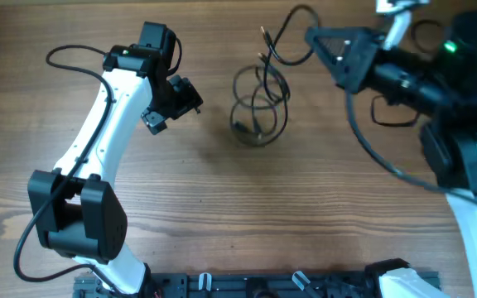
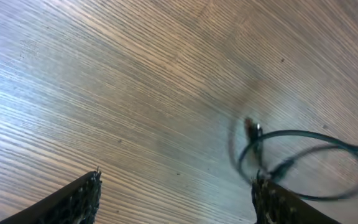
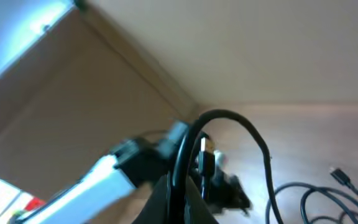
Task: Untangle cables
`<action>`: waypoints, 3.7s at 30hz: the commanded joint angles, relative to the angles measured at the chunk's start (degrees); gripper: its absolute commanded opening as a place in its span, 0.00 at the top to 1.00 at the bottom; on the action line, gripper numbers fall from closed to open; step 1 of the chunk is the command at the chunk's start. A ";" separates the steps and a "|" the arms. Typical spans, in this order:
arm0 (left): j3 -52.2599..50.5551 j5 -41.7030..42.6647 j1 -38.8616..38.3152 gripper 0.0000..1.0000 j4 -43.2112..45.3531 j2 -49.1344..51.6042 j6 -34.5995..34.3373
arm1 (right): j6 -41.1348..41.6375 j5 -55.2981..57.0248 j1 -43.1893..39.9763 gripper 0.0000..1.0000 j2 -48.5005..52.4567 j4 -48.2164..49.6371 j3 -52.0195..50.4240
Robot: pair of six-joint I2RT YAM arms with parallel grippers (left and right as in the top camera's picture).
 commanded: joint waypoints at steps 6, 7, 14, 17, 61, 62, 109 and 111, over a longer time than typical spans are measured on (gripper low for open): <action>0.33 10.36 -1.29 0.20 1.03 0.35 8.72 | 7.13 -0.70 0.09 0.96 -4.26 0.28 1.07; 0.31 12.17 -2.27 0.20 1.27 0.35 9.81 | 7.21 -0.72 0.09 0.96 -3.41 -1.31 1.07; 0.33 26.40 -6.34 0.14 3.26 0.35 20.85 | 11.28 3.13 0.04 0.96 1.40 -6.16 1.07; 0.33 32.59 -4.59 0.14 3.87 0.35 22.53 | 6.78 7.72 0.04 0.96 3.45 -13.55 1.07; 0.28 -3.45 -10.45 0.96 5.97 0.35 3.58 | 41.88 -20.90 -30.80 0.95 -3.76 25.55 5.49; 0.28 -3.43 -10.45 0.96 5.97 0.35 3.58 | 44.04 -21.75 -32.22 0.95 -3.76 28.09 5.49; 0.26 6.54 -18.82 0.09 17.62 12.33 -2.97 | -0.59 -0.63 -21.81 0.96 10.14 -28.20 5.42; 0.26 4.98 -20.39 0.10 19.52 14.36 -6.12 | -0.61 -0.63 -21.81 0.96 10.14 -28.44 5.42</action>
